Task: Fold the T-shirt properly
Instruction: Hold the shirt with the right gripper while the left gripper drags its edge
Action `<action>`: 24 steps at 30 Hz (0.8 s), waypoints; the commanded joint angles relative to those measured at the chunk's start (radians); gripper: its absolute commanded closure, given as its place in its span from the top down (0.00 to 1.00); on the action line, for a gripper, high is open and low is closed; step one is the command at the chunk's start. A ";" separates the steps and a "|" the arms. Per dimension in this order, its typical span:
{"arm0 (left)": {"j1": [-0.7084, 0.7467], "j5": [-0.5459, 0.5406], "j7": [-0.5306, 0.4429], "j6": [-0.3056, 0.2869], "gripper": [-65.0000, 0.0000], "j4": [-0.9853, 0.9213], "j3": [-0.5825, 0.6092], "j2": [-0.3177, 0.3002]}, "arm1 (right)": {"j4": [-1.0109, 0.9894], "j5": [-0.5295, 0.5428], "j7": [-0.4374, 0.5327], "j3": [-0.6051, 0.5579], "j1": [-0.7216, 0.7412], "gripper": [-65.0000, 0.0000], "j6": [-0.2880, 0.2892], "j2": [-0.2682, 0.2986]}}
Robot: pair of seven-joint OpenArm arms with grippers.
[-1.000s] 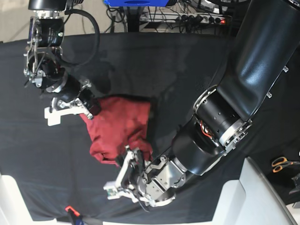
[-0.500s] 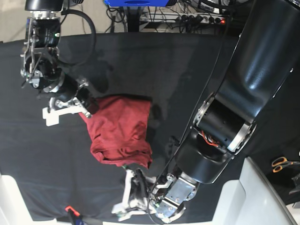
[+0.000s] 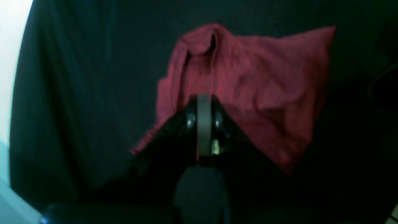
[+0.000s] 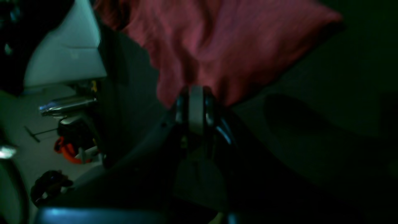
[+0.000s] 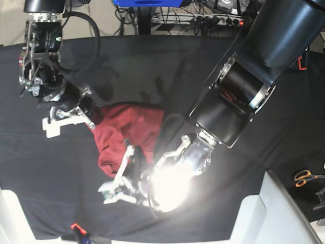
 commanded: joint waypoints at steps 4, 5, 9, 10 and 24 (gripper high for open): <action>-0.035 0.003 -0.087 0.005 0.00 -0.099 -0.008 0.003 | 0.017 0.016 0.007 0.003 0.012 0.02 0.009 0.002; -0.037 0.003 -0.112 0.007 0.00 -0.136 -0.011 0.003 | 0.019 0.016 0.007 0.003 0.012 0.02 0.009 0.002; -0.065 0.002 -0.208 0.008 0.00 -0.253 -0.013 0.005 | 0.019 0.016 0.007 0.003 0.008 0.02 0.009 0.002; -0.068 0.002 -0.237 0.008 0.00 -0.279 -0.014 0.005 | 0.019 0.016 0.007 0.003 0.008 0.02 0.009 0.002; -0.221 -0.007 -0.656 0.151 0.00 -0.779 -0.016 0.100 | 0.019 0.016 0.009 -0.002 0.005 0.02 0.009 0.002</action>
